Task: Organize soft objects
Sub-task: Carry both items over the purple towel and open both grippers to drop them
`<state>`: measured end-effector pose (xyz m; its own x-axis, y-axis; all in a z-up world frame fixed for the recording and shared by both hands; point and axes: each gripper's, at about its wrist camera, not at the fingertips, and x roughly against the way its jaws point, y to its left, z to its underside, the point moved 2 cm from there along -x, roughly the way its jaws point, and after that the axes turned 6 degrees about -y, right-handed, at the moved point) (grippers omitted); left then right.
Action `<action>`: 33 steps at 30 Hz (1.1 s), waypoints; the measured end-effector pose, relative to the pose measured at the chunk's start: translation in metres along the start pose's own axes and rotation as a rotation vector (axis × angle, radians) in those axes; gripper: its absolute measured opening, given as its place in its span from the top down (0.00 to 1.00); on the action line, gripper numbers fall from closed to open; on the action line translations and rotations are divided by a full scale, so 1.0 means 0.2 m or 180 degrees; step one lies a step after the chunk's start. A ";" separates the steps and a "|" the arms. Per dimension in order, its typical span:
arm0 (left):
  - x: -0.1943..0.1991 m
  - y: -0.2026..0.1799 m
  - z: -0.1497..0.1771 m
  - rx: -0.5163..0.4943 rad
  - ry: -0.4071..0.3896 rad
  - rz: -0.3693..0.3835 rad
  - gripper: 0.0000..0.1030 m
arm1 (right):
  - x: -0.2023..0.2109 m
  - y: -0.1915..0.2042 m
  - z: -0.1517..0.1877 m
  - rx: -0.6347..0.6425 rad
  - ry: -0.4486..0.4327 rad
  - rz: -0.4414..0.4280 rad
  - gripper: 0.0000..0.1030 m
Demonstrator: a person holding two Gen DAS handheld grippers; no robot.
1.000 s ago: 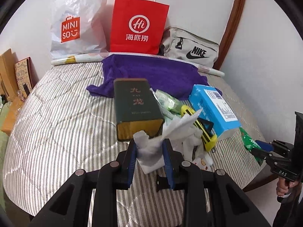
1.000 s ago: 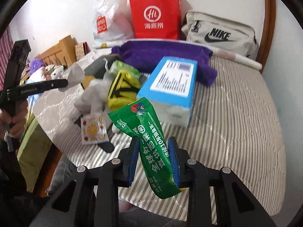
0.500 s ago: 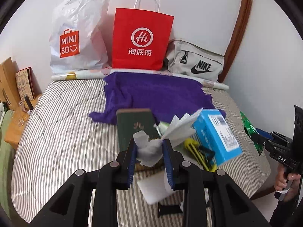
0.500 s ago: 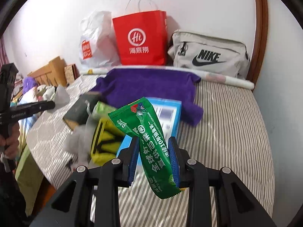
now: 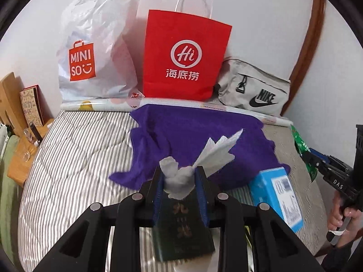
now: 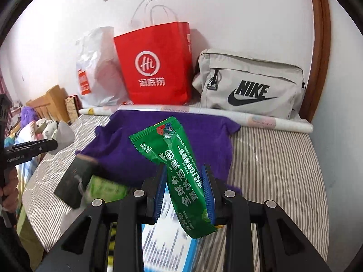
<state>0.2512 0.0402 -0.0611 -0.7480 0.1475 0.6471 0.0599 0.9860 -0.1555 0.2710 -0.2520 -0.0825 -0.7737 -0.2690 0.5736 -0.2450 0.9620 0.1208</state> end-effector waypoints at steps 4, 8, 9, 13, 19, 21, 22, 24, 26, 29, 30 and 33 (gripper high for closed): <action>-0.12 0.01 -0.06 0.0023 0.0081 -0.0012 0.75 | -0.12 -0.02 -0.06 -0.0051 0.0004 -0.0022 0.70; -0.28 0.03 -0.13 -0.0001 0.0173 -0.0087 0.75 | -0.24 -0.03 -0.09 -0.0100 0.0040 -0.0047 0.70; -0.31 0.04 -0.14 -0.0005 0.0192 -0.0087 0.75 | -0.27 -0.03 -0.09 -0.0100 0.0061 -0.0046 0.70; -0.45 0.05 -0.19 -0.0019 0.0257 -0.0111 0.75 | -0.40 -0.05 -0.09 -0.0108 0.0187 -0.0047 0.70; -0.66 0.09 -0.27 -0.0010 0.0405 -0.0101 0.75 | -0.57 -0.09 -0.09 -0.0068 0.0369 -0.0083 0.70; -0.71 0.10 -0.28 -0.0021 0.0445 -0.0095 0.75 | -0.61 -0.10 -0.09 -0.0068 0.0413 -0.0043 0.70; -0.73 0.10 -0.29 -0.0024 0.0458 -0.0093 0.75 | -0.63 -0.11 -0.08 -0.0082 0.0433 -0.0025 0.70; -0.78 0.10 -0.30 -0.0034 0.0500 -0.0088 0.75 | -0.66 -0.12 -0.08 -0.0108 0.0478 -0.0028 0.70; -0.83 0.10 -0.31 -0.0027 0.0535 -0.0065 0.75 | -0.69 -0.13 -0.07 -0.0101 0.0513 -0.0013 0.70; -0.89 0.10 -0.32 -0.0029 0.0576 -0.0057 0.75 | -0.73 -0.14 -0.07 -0.0087 0.0562 0.0013 0.69; -0.91 0.10 -0.33 -0.0026 0.0595 -0.0059 0.75 | -0.74 -0.14 -0.07 -0.0087 0.0577 0.0004 0.69; -0.96 0.10 -0.33 -0.0018 0.0658 -0.0038 0.75 | -0.76 -0.15 -0.07 -0.0078 0.0614 0.0008 0.69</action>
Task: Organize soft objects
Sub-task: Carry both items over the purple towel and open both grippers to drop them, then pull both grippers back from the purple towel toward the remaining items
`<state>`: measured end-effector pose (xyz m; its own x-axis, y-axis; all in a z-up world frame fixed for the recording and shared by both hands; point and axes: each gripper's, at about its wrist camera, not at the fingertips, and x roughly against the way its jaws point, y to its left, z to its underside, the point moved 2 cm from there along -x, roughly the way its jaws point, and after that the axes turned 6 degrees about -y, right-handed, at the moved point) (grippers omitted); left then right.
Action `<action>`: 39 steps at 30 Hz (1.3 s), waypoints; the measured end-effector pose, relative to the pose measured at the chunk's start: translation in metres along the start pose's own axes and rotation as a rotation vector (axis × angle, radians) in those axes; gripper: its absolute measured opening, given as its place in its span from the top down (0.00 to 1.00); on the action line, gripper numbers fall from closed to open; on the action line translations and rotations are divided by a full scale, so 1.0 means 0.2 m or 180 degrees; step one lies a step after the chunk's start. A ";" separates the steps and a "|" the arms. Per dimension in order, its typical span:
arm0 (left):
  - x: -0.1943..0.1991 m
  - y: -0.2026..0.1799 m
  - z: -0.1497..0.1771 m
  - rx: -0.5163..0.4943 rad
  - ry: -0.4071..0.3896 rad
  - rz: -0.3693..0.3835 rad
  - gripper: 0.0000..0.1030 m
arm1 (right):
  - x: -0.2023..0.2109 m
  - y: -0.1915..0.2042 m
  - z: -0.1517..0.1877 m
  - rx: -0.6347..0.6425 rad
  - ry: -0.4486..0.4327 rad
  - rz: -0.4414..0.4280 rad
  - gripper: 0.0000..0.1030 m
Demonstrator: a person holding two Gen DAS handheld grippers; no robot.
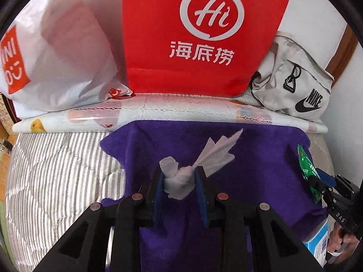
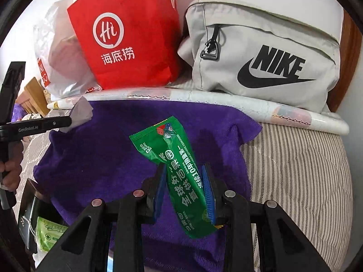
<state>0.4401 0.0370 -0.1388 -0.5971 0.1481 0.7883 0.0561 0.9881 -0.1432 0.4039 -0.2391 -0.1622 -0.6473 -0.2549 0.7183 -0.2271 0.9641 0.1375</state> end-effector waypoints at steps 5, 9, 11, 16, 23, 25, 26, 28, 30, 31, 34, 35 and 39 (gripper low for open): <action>-0.04 0.00 -0.02 0.0008 0.0063 0.0017 0.70 | -0.03 -0.01 -0.01 0.0000 0.0049 -0.0009 0.68; -0.02 -0.02 -0.03 -0.0012 0.0010 0.0046 0.49 | -0.05 0.00 0.00 0.0046 0.0101 -0.0033 0.63; 0.00 -0.03 -0.03 -0.0043 -0.0029 0.0004 0.45 | -0.04 0.00 -0.01 0.0050 0.0086 -0.0056 0.58; 0.07 -0.01 0.00 -0.0033 -0.0058 -0.0078 0.37 | 0.01 0.00 -0.01 -0.0001 0.0040 0.0004 0.33; 0.27 -0.02 0.09 -0.0084 -0.0096 -0.0246 0.26 | 0.15 0.02 0.01 -0.0035 0.0062 0.0210 0.28; 0.34 -0.04 0.13 -0.0105 -0.0138 -0.0249 0.26 | 0.21 0.04 0.02 -0.0018 0.0034 0.0198 0.28; 0.39 -0.05 0.16 -0.0122 -0.0179 -0.0221 0.26 | 0.25 0.05 0.03 -0.0011 0.0000 0.0174 0.28; 0.46 -0.07 0.19 -0.0127 -0.0239 -0.0189 0.26 | 0.31 0.07 0.05 0.0000 -0.0041 0.0169 0.26; 0.54 -0.08 0.25 -0.0088 -0.0302 -0.0175 0.26 | 0.40 0.10 0.07 0.0038 -0.0121 0.0259 0.12; 0.58 -0.08 0.27 -0.0082 -0.0347 -0.0140 0.26 | 0.43 0.12 0.08 0.0059 -0.0172 0.0276 0.12; 0.70 -0.10 0.35 -0.0102 -0.0509 -0.0098 0.26 | 0.57 0.17 0.14 0.0149 -0.0403 0.0309 0.12; 0.74 -0.11 0.38 -0.0113 -0.0550 -0.0120 0.26 | 0.59 0.18 0.15 0.0171 -0.0419 0.0275 0.12; 0.86 -0.09 0.49 0.0002 -0.0596 0.0002 0.26 | 0.73 0.22 0.24 0.0144 -0.0454 0.0125 0.12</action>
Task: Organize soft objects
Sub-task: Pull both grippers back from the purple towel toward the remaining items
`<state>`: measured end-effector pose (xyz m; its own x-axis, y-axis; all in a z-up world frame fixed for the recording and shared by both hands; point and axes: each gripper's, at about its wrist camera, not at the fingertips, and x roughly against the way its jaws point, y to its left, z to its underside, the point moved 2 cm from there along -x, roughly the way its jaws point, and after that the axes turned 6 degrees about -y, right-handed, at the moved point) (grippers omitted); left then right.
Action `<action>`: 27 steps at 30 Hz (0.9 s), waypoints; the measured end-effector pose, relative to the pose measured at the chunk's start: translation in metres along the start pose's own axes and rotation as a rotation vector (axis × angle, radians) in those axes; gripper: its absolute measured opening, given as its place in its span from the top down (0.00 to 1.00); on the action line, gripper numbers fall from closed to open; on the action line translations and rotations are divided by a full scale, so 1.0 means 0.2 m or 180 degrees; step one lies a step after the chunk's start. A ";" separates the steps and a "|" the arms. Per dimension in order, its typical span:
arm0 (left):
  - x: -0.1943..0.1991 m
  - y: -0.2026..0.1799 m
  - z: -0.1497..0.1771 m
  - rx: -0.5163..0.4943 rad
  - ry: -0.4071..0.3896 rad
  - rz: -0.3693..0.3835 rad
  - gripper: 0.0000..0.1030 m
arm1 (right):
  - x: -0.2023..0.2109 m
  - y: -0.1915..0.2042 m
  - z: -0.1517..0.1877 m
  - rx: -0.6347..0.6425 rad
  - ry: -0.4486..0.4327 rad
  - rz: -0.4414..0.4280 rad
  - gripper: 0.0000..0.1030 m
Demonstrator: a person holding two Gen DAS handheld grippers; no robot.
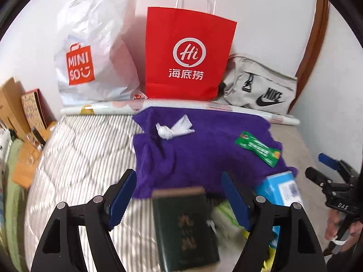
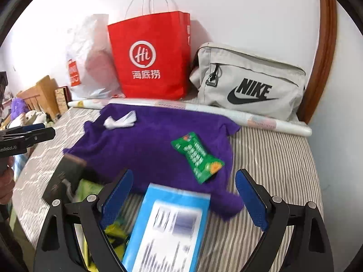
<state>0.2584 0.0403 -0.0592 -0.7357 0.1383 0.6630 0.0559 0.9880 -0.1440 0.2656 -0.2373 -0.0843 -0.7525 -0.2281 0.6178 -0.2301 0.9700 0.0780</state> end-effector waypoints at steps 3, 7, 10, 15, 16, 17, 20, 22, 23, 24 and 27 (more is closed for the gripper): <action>0.07 0.01 0.07 0.0111 0.0023 0.0097 0.27 | 0.07 0.00 0.05 -0.0166 0.0063 -0.0109 0.12; 0.16 0.01 0.16 0.0120 0.0035 0.0101 0.27 | 0.15 0.05 0.14 -0.0210 0.0095 -0.0184 0.12; 0.22 0.00 0.24 0.0136 -0.0045 0.0073 0.27 | 0.20 0.11 0.21 -0.0043 0.0106 -0.0080 0.13; 0.26 -0.01 0.38 0.0045 -0.0021 0.0011 0.27 | 0.28 0.22 0.35 0.0062 0.0099 -0.0153 0.15; 0.27 -0.01 0.40 0.0029 -0.0004 0.0001 0.27 | 0.29 0.24 0.37 0.0096 0.0081 -0.0147 0.15; 0.27 -0.01 0.43 0.0021 -0.0001 0.0001 0.27 | 0.30 0.27 0.40 0.0148 0.0056 -0.0137 0.15; 0.28 0.01 0.49 0.0029 0.0012 0.0024 0.27 | 0.32 0.34 0.46 0.0251 0.0078 -0.0214 0.15; 0.29 0.02 0.52 0.0047 0.0031 0.0028 0.27 | 0.32 0.40 0.50 0.0332 0.0078 -0.0253 0.17; 0.29 0.03 0.53 0.0047 0.0035 0.0036 0.27 | 0.31 0.41 0.52 0.0356 0.0087 -0.0252 0.20; 0.29 0.04 0.54 0.0046 0.0036 0.0038 0.27 | 0.30 0.44 0.54 0.0394 0.0117 -0.0246 0.25; 0.29 0.05 0.56 0.0019 0.0069 0.0044 0.26 | 0.24 0.49 0.60 0.0435 0.0263 -0.0250 0.37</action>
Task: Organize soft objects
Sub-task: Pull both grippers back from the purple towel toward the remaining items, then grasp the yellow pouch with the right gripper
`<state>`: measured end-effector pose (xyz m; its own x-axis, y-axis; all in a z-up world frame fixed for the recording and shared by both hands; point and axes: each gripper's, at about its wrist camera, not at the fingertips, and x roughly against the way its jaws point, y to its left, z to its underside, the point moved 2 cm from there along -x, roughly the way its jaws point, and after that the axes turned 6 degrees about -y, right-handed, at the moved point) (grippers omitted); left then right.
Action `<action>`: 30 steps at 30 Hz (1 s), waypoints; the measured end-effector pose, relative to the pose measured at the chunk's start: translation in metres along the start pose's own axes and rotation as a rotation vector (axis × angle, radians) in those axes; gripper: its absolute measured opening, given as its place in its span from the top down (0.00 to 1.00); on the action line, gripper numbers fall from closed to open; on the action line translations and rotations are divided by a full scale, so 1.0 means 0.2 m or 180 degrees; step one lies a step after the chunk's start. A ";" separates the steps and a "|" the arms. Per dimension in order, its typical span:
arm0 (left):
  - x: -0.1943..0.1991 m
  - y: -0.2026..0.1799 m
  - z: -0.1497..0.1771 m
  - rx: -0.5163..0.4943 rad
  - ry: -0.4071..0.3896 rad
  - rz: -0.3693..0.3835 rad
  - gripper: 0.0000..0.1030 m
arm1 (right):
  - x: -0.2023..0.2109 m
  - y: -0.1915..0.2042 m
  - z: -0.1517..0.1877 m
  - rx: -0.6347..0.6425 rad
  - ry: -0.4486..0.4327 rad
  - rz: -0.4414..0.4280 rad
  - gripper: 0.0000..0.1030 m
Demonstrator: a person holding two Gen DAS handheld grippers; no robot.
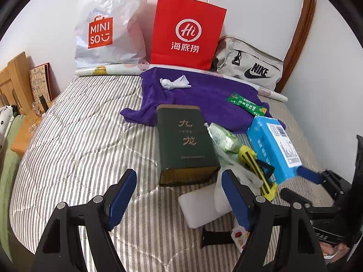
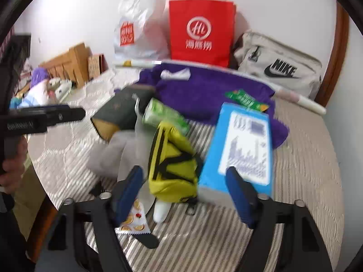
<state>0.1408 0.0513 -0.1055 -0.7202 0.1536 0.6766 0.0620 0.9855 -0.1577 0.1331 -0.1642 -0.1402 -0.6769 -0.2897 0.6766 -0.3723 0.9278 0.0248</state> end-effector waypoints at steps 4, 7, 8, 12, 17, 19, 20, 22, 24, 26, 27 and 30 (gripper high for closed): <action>0.01 0.03 0.01 0.0052 -0.0014 0.0076 0.26 | -0.04 0.04 0.04 0.0061 0.0019 0.0076 0.42; 0.01 0.05 0.02 0.0040 -0.0019 0.0127 0.26 | -0.05 0.07 0.03 0.0199 0.0016 0.0199 0.41; 0.01 0.05 0.02 0.0041 -0.0021 0.0132 0.27 | -0.06 0.08 0.03 0.0264 0.0006 0.0251 0.41; 0.02 0.04 0.03 0.0020 -0.0029 0.0186 0.27 | -0.07 0.12 0.04 0.0473 0.0011 0.0425 0.42; 0.00 0.02 0.05 -0.0019 0.0003 0.0199 0.26 | -0.08 0.16 0.05 0.0645 0.0020 0.0535 0.45; -0.01 0.02 0.06 -0.0019 0.0020 0.0206 0.26 | -0.08 0.18 0.06 0.0712 0.0010 0.0509 0.48; -0.01 0.02 0.06 -0.0009 0.0028 0.0204 0.26 | -0.10 0.18 0.06 0.0712 0.0045 0.0492 0.55; -0.02 0.02 0.07 0.0003 0.0049 0.0216 0.26 | -0.14 0.18 0.07 0.0687 0.0136 0.0436 0.63; -0.02 0.03 0.07 0.0012 0.0066 0.0205 0.26 | -0.16 0.18 0.07 0.0680 0.0120 0.0437 0.65; -0.02 0.03 0.08 0.0004 0.0068 0.0195 0.26 | -0.15 0.18 0.07 0.0676 0.0088 0.0419 0.67; -0.02 0.03 0.08 0.0002 0.0068 0.0185 0.26 | -0.13 0.17 0.06 0.0634 0.0048 0.0411 0.70; -0.02 0.04 0.08 0.0024 0.0078 0.0171 0.26 | -0.05 0.12 0.03 0.0433 -0.0052 0.0255 0.75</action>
<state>0.1343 0.0572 -0.1209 -0.6988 0.2080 0.6844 0.0948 0.9753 -0.1997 0.1277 -0.1394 -0.1505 -0.7178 -0.2210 0.6603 -0.3985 0.9080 -0.1293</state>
